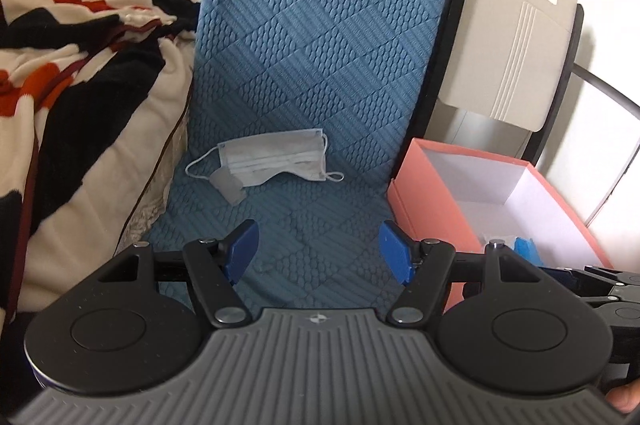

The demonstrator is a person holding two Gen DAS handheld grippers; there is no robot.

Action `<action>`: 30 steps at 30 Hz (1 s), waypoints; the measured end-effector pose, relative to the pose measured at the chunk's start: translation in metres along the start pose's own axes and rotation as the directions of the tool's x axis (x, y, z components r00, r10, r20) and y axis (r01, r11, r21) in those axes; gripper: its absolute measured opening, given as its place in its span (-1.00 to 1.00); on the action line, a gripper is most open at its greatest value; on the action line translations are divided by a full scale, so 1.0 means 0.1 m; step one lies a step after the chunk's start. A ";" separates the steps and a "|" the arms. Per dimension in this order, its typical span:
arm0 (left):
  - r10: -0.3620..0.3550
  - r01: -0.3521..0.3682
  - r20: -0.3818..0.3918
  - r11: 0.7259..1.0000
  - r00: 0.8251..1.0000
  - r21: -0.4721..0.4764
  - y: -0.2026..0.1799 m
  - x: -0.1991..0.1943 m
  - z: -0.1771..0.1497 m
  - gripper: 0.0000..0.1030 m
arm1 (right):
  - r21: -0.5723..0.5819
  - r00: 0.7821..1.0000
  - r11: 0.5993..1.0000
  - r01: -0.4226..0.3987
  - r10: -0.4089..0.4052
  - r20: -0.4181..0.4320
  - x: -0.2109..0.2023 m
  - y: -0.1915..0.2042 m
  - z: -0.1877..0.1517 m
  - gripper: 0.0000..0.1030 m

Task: Organize soft objects
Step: 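Withdraw both open grippers from the box toward the white face mask, then lower the right gripper to the mask edge while the left approaches the clear plastic piece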

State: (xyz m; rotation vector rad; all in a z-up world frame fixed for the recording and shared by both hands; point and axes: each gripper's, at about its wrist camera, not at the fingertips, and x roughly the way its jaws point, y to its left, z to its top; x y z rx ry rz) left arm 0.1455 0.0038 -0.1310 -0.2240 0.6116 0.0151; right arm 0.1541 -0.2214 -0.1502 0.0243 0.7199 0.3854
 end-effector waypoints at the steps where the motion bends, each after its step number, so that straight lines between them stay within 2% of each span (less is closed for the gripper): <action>1: -0.001 0.001 -0.006 1.000 1.000 -0.002 0.02 0.01 -0.02 0.40 | 0.003 1.000 1.000 0.001 -0.001 -0.002 0.01 0.01 -0.02 0.47; 4: -0.007 0.007 -0.016 1.000 1.000 -0.006 0.05 0.03 -0.05 0.40 | 0.014 1.000 1.000 -0.004 0.004 0.006 0.04 0.04 -0.05 0.47; 7: 0.003 -0.003 -0.020 1.000 1.000 0.010 0.07 0.08 -0.07 0.40 | -0.028 1.000 1.000 0.015 -0.014 0.028 0.07 0.11 -0.05 0.47; 12: 0.017 -0.016 -0.014 0.999 1.000 0.049 0.10 0.21 -0.06 0.40 | -0.028 0.999 1.000 -0.008 0.009 0.045 0.16 0.10 -0.04 0.47; 24: 0.029 -0.028 -0.027 0.999 0.999 0.032 0.30 0.69 0.05 0.40 | -0.057 0.994 0.998 -0.040 0.046 0.100 0.44 0.21 0.02 0.47; 30: 0.018 -0.018 -0.050 1.000 0.999 0.005 0.39 0.95 0.13 0.40 | -0.063 0.995 0.996 -0.058 0.063 0.082 0.63 0.24 0.09 0.46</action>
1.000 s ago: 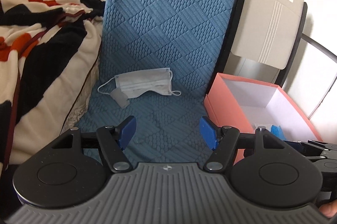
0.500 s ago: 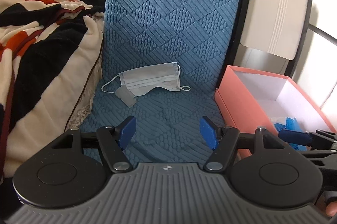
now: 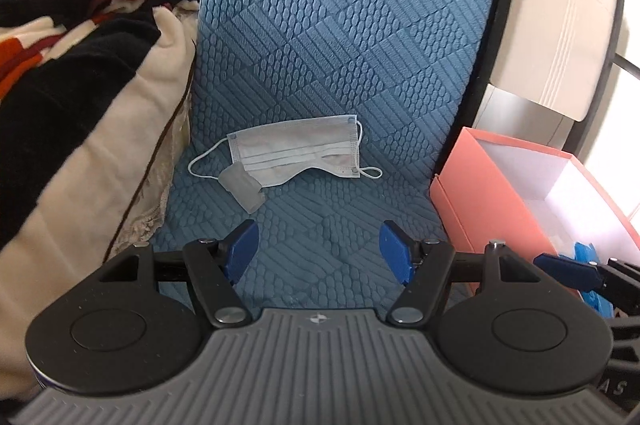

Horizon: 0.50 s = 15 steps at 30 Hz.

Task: Organize soft objects
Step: 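Lower the right gripper to the mask edge while the left approaches the clear plastic piece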

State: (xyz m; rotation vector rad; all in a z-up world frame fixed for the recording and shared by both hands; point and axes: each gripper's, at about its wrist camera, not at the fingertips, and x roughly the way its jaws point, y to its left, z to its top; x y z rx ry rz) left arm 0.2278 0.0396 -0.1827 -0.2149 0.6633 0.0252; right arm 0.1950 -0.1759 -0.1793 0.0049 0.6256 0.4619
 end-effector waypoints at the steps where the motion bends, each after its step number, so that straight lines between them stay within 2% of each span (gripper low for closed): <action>1: 0.001 -0.001 -0.006 1.000 1.000 -0.005 0.01 0.06 0.02 0.40 | 0.004 1.000 1.000 -0.003 0.003 -0.004 0.04 -0.01 0.01 0.46; 9: 0.015 -0.021 -0.066 0.996 0.998 -0.087 0.15 0.53 0.18 0.40 | 0.010 1.000 1.000 0.012 -0.012 -0.021 0.40 -0.14 0.19 0.46; 13: 0.035 -0.043 -0.086 0.995 0.996 -0.087 0.20 0.69 0.33 0.39 | 0.057 1.000 0.998 0.003 -0.001 -0.029 0.60 -0.27 0.30 0.46; 15: 0.041 -0.045 -0.072 0.997 0.997 -0.062 0.19 0.73 0.41 0.39 | 0.083 1.000 0.996 -0.011 0.013 -0.028 0.71 -0.33 0.37 0.45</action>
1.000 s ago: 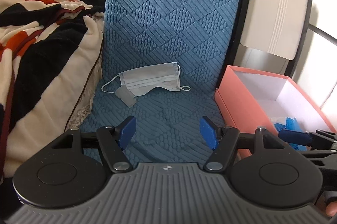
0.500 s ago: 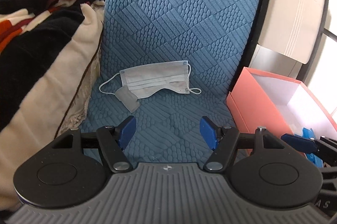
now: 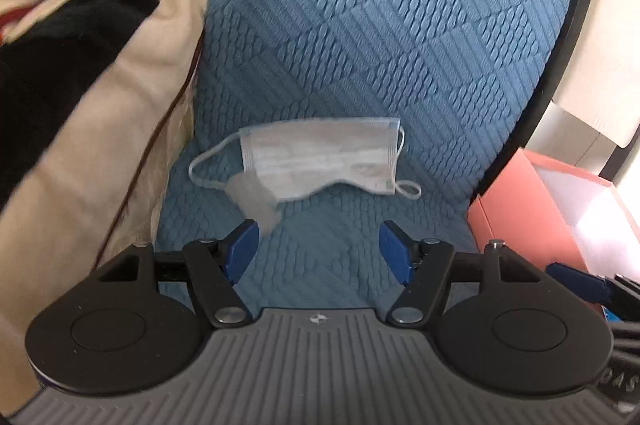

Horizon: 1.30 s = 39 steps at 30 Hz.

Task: Organize soft objects
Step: 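Lower the right gripper to the mask edge while the left approaches the clear plastic piece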

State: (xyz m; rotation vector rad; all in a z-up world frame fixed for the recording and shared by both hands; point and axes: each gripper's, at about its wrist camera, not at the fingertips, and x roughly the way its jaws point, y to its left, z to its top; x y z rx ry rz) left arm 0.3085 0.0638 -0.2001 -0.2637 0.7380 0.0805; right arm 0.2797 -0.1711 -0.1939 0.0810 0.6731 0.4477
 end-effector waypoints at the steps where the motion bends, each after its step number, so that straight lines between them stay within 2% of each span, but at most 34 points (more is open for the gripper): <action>1: 0.020 -0.020 0.000 1.000 1.000 0.018 -0.01 0.03 0.04 0.39 | 0.013 1.000 1.000 -0.007 0.007 -0.003 0.05 -0.02 0.03 0.45; 4: 0.039 -0.039 -0.017 0.999 0.999 0.032 0.03 0.17 0.14 0.38 | 0.043 1.000 0.999 -0.028 0.028 -0.013 0.23 -0.09 0.14 0.45; 12: 0.028 -0.041 -0.139 0.995 0.990 -0.088 0.30 0.66 0.36 0.37 | 0.067 0.997 0.996 -0.051 0.054 -0.048 0.72 -0.23 0.39 0.35; 16: 0.048 -0.071 -0.176 0.989 0.983 -0.127 0.40 0.84 0.42 0.37 | 0.062 0.997 0.997 -0.040 0.044 -0.056 1.00 -0.29 0.47 0.33; 20: 0.066 -0.095 -0.196 0.985 0.978 -0.142 0.47 0.98 0.47 0.32 | 0.108 0.994 0.992 -0.066 0.076 -0.085 1.25 -0.36 0.52 0.29; 25: 0.075 -0.111 -0.219 0.981 0.973 -0.158 0.53 1.09 0.48 0.18 | 0.055 0.991 0.996 -0.071 0.076 -0.106 1.50 -0.34 0.61 0.28; 29: 0.080 -0.128 -0.241 0.974 0.967 -0.189 0.57 1.16 0.46 0.17 | 0.089 0.981 0.990 -0.106 0.119 -0.154 1.72 -0.39 0.69 0.28; 32: 0.093 -0.144 -0.248 0.970 0.964 -0.196 0.59 1.20 0.43 0.17 | 0.077 0.980 0.992 -0.099 0.110 -0.163 1.82 -0.41 0.72 0.28; 39: 0.073 -0.141 -0.275 0.962 0.959 -0.235 0.65 1.29 0.41 0.17 | 0.074 0.970 0.992 -0.101 0.115 -0.214 1.99 -0.42 0.64 0.28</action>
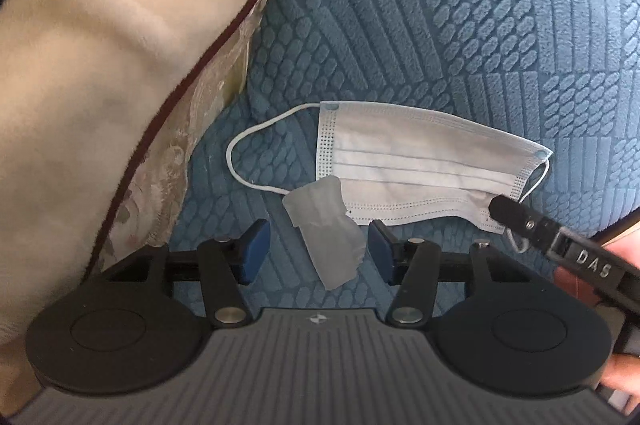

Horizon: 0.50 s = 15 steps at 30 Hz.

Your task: Organize soft objects

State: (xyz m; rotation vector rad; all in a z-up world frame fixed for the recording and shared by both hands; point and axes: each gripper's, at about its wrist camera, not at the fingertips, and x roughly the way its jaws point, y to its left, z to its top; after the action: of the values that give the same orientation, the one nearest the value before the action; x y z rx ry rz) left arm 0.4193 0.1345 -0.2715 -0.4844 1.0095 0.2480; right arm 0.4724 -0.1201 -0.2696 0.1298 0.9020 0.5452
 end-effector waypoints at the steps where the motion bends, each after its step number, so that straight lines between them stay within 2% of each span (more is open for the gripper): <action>1: 0.003 -0.003 -0.005 1.000 1.000 -0.004 0.00 0.02 0.00 0.17 | 0.007 1.000 1.000 -0.002 0.002 -0.008 0.02 -0.01 0.00 0.28; 4: -0.008 0.008 -0.011 0.999 1.000 -0.032 0.00 0.04 -0.01 0.17 | 0.007 0.999 1.000 -0.004 0.004 -0.037 0.07 -0.03 -0.01 0.26; 8: -0.001 0.001 -0.003 1.000 1.000 -0.016 -0.06 0.05 -0.04 0.17 | -0.045 0.998 0.999 0.022 -0.025 -0.060 0.14 0.06 -0.03 0.25; 9: 0.004 -0.004 0.002 1.000 1.000 -0.010 -0.08 0.05 -0.05 0.17 | -0.048 0.998 0.999 0.013 -0.016 -0.057 0.14 0.07 -0.04 0.04; 11: 0.020 -0.020 0.011 1.000 1.000 0.017 -0.14 0.06 -0.08 0.17 | -0.068 0.998 0.998 0.010 -0.014 -0.067 0.16 0.11 -0.05 -0.09; 12: 0.023 -0.023 0.014 0.999 1.000 0.029 -0.16 0.06 -0.09 0.15 | -0.078 0.997 0.997 0.015 -0.021 -0.077 0.19 0.13 -0.06 -0.22; 13: 0.016 -0.016 0.015 0.999 1.000 0.037 -0.18 0.06 -0.10 0.08 | -0.092 0.997 0.996 0.023 -0.030 -0.078 0.22 0.17 -0.09 -0.27; 15: 0.026 -0.027 0.021 0.998 0.999 0.055 -0.21 0.06 -0.12 -0.10 | -0.106 0.997 0.994 0.025 -0.033 -0.077 0.22 0.20 -0.11 -0.53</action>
State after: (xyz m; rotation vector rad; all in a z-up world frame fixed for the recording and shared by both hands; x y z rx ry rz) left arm 0.4226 0.1104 -0.2764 -0.4175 1.0011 0.2476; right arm 0.4669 -0.0930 -0.2849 -0.0001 0.9478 0.5729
